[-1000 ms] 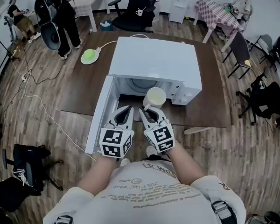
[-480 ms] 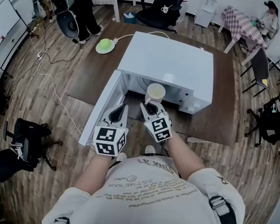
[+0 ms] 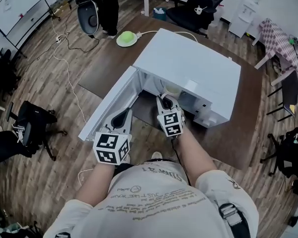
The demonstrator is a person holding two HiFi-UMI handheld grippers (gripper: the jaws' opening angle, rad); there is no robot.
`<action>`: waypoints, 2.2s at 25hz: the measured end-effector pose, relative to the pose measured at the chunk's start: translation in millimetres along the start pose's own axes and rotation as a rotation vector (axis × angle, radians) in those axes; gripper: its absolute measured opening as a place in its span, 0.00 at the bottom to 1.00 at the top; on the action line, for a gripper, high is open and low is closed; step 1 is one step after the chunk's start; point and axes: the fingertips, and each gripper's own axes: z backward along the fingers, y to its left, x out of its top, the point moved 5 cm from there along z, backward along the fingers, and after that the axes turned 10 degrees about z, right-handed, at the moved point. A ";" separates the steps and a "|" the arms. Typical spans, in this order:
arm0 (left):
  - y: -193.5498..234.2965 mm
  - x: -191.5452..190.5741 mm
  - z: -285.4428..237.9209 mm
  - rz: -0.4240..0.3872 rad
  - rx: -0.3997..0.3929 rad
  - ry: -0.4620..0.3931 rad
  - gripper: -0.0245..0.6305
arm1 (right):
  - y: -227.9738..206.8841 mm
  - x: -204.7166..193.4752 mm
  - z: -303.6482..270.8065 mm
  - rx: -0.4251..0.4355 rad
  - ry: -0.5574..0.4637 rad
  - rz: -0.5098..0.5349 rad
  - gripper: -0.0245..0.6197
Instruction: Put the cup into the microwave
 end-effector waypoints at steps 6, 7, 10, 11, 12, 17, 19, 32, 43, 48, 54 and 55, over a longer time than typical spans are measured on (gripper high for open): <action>7.2 -5.2 11.3 0.026 0.077 -0.009 0.06 | -7.6 -3.5 -20.0 0.009 -0.007 0.006 0.10; 7.3 -5.4 12.6 0.029 0.086 -0.011 0.06 | -9.3 -4.3 -23.3 0.011 -0.006 0.003 0.10; 6.9 -5.1 15.3 0.030 0.105 -0.014 0.06 | -15.1 -8.4 -32.8 0.010 0.003 0.001 0.10; 7.0 -5.3 15.6 0.028 0.109 -0.014 0.06 | -16.9 -9.5 -35.8 0.007 0.001 0.008 0.11; 7.4 -5.7 15.7 0.027 0.113 -0.013 0.06 | -18.8 -9.9 -38.5 0.002 -0.004 0.020 0.11; 9.9 -6.9 12.7 0.033 0.124 -0.008 0.06 | -18.3 -21.4 -45.2 0.013 0.046 0.044 0.11; 9.1 -9.1 9.9 0.039 0.119 -0.002 0.06 | -14.2 -25.7 -45.4 0.039 0.068 0.055 0.15; -3.3 -15.5 -8.8 0.046 0.068 0.014 0.06 | -25.4 -29.7 -13.0 -0.075 0.044 -0.123 0.21; -11.9 -11.3 -16.3 0.064 0.021 -0.025 0.06 | 1.0 34.6 40.2 0.029 -0.092 -0.226 0.07; -18.0 -10.1 -13.7 0.069 0.003 -0.054 0.06 | 2.1 79.5 65.9 0.039 -0.149 -0.212 0.06; -20.3 -6.1 -11.5 0.068 -0.005 -0.089 0.06 | 3.5 125.9 94.1 0.022 -0.208 -0.200 0.06; -20.9 -5.3 -10.5 0.068 -0.005 -0.098 0.06 | 5.9 129.5 98.5 0.027 -0.212 -0.196 0.06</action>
